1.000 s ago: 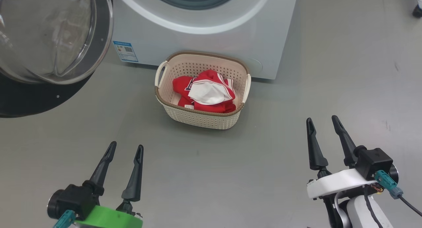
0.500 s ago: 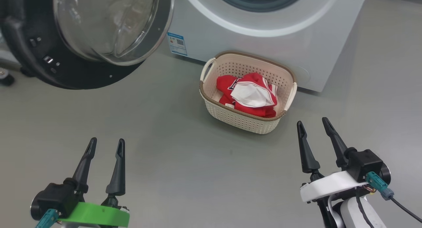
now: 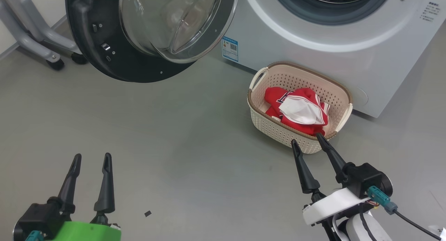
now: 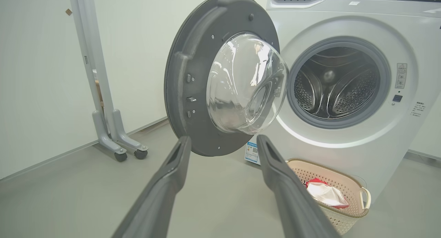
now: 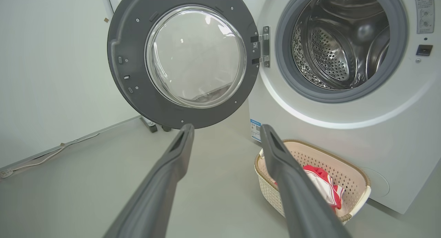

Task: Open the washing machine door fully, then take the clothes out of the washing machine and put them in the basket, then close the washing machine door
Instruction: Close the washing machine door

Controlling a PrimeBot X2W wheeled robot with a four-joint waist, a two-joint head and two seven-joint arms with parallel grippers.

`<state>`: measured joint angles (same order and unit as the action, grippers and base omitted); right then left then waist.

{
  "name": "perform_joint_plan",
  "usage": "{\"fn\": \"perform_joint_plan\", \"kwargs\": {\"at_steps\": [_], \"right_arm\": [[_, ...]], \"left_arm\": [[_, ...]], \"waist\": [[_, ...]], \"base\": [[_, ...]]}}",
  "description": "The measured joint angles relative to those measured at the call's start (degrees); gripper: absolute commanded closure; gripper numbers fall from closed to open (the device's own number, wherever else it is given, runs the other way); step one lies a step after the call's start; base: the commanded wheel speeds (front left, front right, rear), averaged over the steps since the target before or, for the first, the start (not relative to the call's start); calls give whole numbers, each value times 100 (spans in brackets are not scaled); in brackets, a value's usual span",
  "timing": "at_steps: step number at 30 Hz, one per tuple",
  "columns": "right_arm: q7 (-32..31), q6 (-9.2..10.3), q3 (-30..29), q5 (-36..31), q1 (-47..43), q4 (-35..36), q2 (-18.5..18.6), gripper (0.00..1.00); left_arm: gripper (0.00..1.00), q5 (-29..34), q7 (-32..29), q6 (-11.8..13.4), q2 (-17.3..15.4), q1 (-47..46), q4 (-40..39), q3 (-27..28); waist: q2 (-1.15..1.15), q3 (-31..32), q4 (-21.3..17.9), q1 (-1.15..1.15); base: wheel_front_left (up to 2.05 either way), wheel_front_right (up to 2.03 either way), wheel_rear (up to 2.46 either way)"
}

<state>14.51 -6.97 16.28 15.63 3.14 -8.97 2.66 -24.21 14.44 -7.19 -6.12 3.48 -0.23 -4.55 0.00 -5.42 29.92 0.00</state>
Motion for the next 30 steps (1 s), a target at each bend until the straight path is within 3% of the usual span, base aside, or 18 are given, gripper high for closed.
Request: {"fn": "perform_joint_plan", "kwargs": {"at_steps": [30], "right_arm": [[0,-1,270,99,247,-250,16,0]], "left_arm": [[0,1,0,0,114,276,-231,187]], "waist": [[0,-65,77,0]], "base": [[0,0,0]]}}
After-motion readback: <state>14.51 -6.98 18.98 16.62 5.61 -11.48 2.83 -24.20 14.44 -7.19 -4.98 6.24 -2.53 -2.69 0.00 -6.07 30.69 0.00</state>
